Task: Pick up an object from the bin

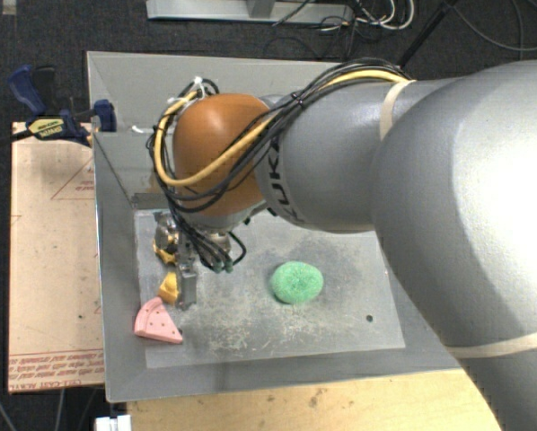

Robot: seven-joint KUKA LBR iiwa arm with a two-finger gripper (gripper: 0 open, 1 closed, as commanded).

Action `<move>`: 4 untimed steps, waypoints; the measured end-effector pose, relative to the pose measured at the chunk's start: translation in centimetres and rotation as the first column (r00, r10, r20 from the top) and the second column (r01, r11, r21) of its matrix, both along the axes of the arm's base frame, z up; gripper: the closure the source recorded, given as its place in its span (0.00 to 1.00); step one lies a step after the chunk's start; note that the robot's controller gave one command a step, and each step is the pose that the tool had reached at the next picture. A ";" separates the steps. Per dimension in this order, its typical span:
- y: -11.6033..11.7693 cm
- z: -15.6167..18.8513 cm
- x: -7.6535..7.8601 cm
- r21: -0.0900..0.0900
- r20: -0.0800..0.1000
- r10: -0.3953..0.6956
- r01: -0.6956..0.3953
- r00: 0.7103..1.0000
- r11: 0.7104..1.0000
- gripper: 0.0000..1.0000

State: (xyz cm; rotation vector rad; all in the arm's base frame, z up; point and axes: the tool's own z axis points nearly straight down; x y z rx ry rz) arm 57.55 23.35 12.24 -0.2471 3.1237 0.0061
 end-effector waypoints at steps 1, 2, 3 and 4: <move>-0.5 -3.7 -1.7 -0.003 -0.006 0.089 -0.089 0.996 0.996 0.00; -0.5 -4.8 -1.3 -0.003 -0.006 0.290 -0.290 0.957 0.957 0.00; -1.0 -5.2 -1.6 -0.002 -0.005 0.179 -0.179 0.984 0.984 1.00; -1.0 -5.2 -1.6 -0.002 -0.005 0.178 -0.178 0.984 0.984 1.00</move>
Offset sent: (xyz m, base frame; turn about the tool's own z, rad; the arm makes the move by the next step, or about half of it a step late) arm -0.0094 -0.0076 -0.0505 -0.4184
